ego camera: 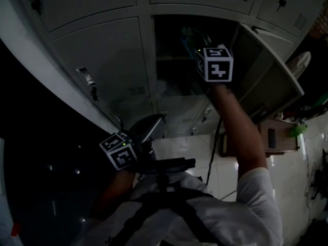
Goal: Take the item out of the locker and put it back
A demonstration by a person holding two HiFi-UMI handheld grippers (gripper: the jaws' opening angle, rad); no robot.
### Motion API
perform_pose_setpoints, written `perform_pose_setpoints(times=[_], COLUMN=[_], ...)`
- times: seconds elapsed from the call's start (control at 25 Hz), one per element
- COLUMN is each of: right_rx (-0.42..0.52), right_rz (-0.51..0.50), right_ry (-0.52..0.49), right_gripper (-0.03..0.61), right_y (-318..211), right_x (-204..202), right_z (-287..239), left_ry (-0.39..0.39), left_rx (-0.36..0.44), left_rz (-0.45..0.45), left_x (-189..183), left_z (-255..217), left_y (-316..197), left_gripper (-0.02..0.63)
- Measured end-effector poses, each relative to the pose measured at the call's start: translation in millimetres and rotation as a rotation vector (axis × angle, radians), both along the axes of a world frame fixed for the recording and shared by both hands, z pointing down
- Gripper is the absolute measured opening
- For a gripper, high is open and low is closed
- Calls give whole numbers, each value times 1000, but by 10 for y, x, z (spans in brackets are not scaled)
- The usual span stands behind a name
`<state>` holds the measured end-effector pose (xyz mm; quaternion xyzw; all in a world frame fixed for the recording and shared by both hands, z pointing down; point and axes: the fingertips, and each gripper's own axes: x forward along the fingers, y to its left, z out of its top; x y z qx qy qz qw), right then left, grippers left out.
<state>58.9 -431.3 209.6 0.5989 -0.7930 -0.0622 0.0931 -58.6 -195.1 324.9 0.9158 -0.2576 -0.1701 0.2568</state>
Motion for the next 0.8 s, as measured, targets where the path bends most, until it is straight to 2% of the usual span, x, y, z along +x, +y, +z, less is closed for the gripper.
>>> perform_pose_setpoints(times=[0.8], right_rx=[11], right_rz=[-68], right_ry=[-88], right_gripper=[20], right_y=[825], right_x=[13], right_z=[108], left_ry=[21], left_rx=[-41], left_rz=[41], left_x=[11], left_z=[123], left_y=[101], left_gripper=[-6])
